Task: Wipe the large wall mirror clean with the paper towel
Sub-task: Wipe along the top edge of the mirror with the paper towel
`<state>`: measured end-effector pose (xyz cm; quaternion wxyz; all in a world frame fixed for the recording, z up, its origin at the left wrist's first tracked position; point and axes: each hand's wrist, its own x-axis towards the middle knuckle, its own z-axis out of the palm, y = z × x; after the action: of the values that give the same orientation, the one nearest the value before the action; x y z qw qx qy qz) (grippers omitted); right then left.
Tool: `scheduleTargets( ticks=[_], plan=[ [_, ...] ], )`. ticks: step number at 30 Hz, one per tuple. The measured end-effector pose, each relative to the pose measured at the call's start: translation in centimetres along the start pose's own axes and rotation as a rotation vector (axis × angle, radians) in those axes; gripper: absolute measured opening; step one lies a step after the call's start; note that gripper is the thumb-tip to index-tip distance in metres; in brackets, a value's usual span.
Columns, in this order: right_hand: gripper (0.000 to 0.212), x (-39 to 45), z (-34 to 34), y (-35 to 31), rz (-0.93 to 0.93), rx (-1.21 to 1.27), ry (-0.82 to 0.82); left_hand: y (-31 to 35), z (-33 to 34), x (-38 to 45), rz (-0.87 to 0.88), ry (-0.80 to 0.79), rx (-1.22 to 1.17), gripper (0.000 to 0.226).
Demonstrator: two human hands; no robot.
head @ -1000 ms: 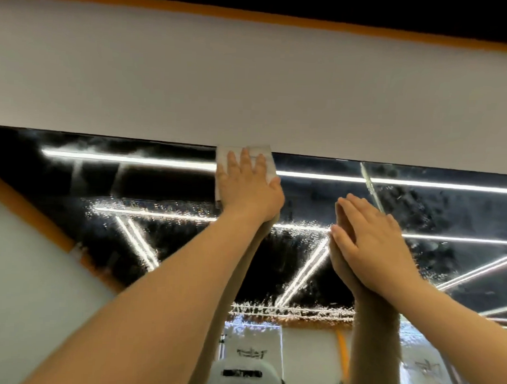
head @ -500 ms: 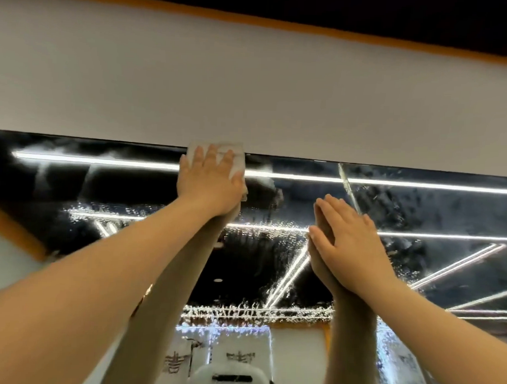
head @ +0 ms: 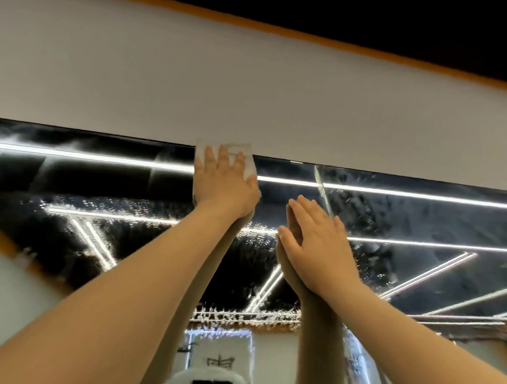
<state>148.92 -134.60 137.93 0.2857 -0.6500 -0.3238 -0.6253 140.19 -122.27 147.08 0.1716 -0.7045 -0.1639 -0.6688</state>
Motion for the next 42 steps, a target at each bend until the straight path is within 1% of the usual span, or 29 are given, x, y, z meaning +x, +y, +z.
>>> scheduleTargets(
  ticks=[6,12,15,17,20,22,23,25,28,29,33,37,39,41,42],
  plan=[
    [0.059,0.0,0.0,0.0,-0.009,0.016,-0.006,1.8,0.3,0.4,0.009,-0.007,0.004,0.060],
    [0.053,-0.1,-0.2,0.1,0.016,0.112,0.093,4.4,0.4,0.0,0.065,-0.018,0.000,0.062],
    [0.048,0.1,-1.1,0.3,0.024,0.119,0.067,5.2,0.6,0.2,0.080,-0.017,-0.002,0.062],
    [0.054,-0.1,-1.7,0.8,0.043,0.078,0.052,5.0,0.6,0.2,0.082,-0.027,0.012,0.062],
    [0.066,-1.1,-1.7,2.5,0.060,-0.105,0.016,5.0,0.5,0.3,0.089,-0.033,-0.002,0.061],
    [0.083,-1.6,-1.3,3.1,0.056,-0.087,-0.023,5.1,0.4,0.2,0.092,-0.036,-0.014,0.060],
    [0.086,-1.7,-1.2,3.3,0.062,-0.063,-0.030,5.2,0.4,0.1,0.091,-0.040,-0.022,0.060],
    [0.081,-1.6,-1.1,3.6,0.067,-0.036,-0.013,5.5,0.4,0.1,0.088,-0.043,-0.032,0.060],
    [0.061,-1.6,-1.1,3.7,0.059,-0.044,0.002,6.2,0.6,0.0,0.093,-0.042,-0.033,0.060],
    [0.059,-1.6,-1.1,3.8,0.058,-0.046,0.003,6.5,0.6,0.0,0.096,-0.039,-0.030,0.060],
    [0.058,-1.5,-0.8,4.0,0.053,-0.022,0.011,7.6,1.1,-0.1,0.122,-0.032,-0.025,0.059],
    [0.074,-1.4,-0.7,4.0,0.046,0.000,0.017,8.8,1.2,-0.4,0.157,-0.030,-0.027,0.059],
    [0.077,-1.5,-0.6,4.0,0.044,0.008,0.021,9.3,1.3,-0.6,0.165,-0.032,-0.031,0.059],
    [0.081,-1.6,-0.5,4.1,0.041,0.022,0.061,9.5,1.4,-0.7,0.178,-0.035,-0.030,0.059],
    [0.079,-1.6,-0.4,4.3,0.047,0.034,0.086,9.5,1.4,-0.6,0.187,-0.038,-0.029,0.059]
  ],
)
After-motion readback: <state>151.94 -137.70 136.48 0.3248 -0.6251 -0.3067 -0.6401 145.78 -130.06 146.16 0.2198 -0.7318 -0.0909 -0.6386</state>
